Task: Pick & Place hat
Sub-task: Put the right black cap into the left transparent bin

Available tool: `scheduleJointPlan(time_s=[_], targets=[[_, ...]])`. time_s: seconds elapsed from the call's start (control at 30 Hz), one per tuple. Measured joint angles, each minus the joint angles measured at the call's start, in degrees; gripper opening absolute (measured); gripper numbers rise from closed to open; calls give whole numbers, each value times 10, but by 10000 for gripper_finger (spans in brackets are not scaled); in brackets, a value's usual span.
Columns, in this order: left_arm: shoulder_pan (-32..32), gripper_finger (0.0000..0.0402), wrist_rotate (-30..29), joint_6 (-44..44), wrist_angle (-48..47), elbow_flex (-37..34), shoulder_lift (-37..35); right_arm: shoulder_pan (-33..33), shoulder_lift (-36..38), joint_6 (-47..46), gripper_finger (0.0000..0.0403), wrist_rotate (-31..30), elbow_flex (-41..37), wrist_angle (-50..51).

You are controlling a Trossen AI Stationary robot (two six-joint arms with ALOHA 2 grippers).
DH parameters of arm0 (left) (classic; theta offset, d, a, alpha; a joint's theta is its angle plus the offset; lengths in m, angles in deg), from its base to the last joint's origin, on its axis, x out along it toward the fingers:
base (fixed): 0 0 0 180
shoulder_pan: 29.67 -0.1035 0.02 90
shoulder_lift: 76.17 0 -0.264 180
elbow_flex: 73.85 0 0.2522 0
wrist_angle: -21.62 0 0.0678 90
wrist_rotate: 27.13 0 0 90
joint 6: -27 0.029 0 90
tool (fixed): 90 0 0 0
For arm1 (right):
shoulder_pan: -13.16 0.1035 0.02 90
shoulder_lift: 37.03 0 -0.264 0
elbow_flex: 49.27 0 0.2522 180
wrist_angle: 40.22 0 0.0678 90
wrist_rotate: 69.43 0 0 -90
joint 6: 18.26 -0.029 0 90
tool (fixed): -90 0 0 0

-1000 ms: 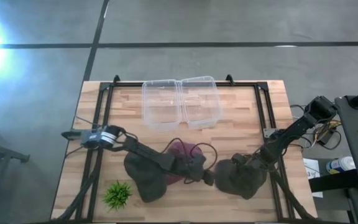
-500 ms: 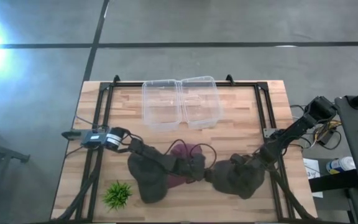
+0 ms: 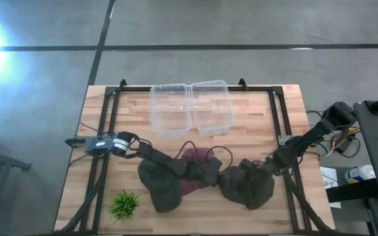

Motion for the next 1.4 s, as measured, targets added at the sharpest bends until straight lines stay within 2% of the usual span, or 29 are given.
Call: scheduleJointPlan(time_s=[0.1,0.17,0.23,0.33,0.53,0.6,0.7,0.83,0.97,1.07,1.13,1.27,1.4], targets=[[1,35,3,6,6,7,-5,0,12,18,185,7,11,12],[2,13,2,16,4,9,-14,1,27,24,185,12,21,27],[3,11,1,37,-11,8,-31,0,47,32,185,15,33,50],[6,8,-21,74,-84,6,-71,0,82,56,185,13,50,87],[16,6,-130,117,-308,5,-186,1,170,141,185,-1,90,104],[19,6,-163,119,-348,4,-226,4,198,186,185,-11,113,103],[26,6,-209,146,-357,4,-286,7,231,243,185,-38,147,103],[48,6,-299,197,-365,5,-368,6,257,305,185,-91,181,115],[83,6,-456,218,-427,5,-437,7,257,329,185,-141,206,182],[108,6,-594,178,-524,5,-481,6,253,302,185,-175,213,248],[115,6,-640,122,-601,5,-503,5,248,262,185,-182,212,285],[105,6,-637,10,-744,5,-520,5,238,176,185,-180,190,331],[58,6,-555,-63,-866,2,-513,5,226,125,185,-181,165,335]])
